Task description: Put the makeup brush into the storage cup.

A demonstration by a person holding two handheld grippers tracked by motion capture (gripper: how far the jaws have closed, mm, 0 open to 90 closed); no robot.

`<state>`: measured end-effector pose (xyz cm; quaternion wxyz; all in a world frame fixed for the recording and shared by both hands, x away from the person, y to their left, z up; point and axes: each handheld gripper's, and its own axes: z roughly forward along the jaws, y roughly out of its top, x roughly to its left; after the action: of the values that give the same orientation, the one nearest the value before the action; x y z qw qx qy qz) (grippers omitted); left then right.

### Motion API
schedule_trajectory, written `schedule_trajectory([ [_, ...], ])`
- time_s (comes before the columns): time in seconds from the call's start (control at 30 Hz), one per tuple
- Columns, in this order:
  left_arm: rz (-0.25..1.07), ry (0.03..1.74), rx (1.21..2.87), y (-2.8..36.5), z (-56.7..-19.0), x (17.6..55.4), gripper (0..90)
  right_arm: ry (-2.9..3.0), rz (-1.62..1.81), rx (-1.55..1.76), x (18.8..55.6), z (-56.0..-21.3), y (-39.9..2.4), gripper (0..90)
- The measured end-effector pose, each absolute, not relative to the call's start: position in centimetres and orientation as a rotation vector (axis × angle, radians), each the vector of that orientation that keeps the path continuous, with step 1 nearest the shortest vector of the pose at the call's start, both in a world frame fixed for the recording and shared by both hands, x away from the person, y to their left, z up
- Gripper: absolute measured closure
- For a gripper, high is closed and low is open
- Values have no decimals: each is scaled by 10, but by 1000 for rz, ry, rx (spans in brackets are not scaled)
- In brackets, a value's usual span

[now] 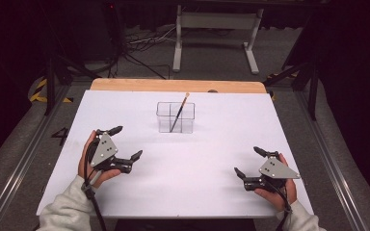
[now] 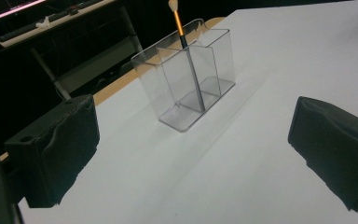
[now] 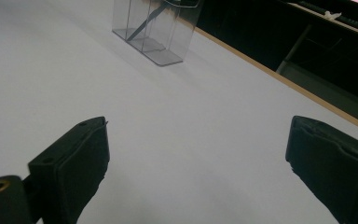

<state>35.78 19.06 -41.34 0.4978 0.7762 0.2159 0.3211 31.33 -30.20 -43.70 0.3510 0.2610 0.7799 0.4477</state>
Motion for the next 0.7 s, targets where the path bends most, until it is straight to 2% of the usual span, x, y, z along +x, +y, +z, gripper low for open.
schedule_trajectory([
  [0.7, 754, 608, 1898, 226, -433, 342, 35, 2010, 1153, 672, 308, -436, -305, 63],
])
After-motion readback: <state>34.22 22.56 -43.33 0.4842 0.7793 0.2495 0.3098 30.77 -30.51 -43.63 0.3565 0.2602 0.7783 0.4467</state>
